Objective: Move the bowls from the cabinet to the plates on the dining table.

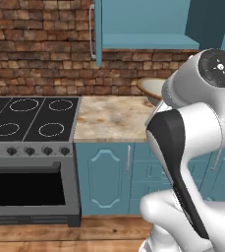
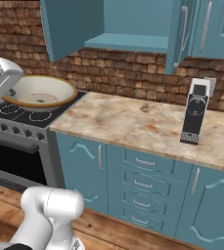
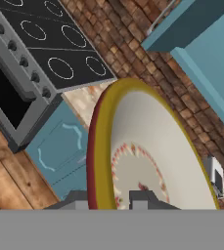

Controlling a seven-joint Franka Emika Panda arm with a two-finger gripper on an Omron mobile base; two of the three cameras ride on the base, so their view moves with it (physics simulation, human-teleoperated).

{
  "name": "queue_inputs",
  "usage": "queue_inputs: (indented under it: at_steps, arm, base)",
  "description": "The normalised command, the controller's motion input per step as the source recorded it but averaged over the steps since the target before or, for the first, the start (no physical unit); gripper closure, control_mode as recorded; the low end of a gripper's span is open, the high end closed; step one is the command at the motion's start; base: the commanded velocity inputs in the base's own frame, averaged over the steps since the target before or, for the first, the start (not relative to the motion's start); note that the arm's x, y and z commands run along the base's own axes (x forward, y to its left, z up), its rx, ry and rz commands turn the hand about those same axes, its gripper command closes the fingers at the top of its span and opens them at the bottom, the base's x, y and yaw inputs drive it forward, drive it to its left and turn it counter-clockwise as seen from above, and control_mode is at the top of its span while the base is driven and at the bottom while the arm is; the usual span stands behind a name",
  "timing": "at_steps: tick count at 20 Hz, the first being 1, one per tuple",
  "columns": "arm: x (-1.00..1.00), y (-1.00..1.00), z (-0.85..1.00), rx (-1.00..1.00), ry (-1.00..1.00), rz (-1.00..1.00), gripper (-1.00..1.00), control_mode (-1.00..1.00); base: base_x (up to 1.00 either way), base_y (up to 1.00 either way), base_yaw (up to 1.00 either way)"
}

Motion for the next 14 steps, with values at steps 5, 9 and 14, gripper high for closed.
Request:
queue_inputs:
  at_steps: [5,9,14]
  arm:
    - [0.0,0.0,0.0,0.0,0.0,0.0,1.0,1.0]
    - [0.0,0.0,0.0,0.0,0.0,0.0,1.0,1.0]
    - [0.0,0.0,0.0,0.0,0.0,0.0,1.0,1.0]
  base:
    - [-0.38,0.2,0.57]
    - [-0.06,0.15,0.54]
    - [0.42,0.09,0.68]
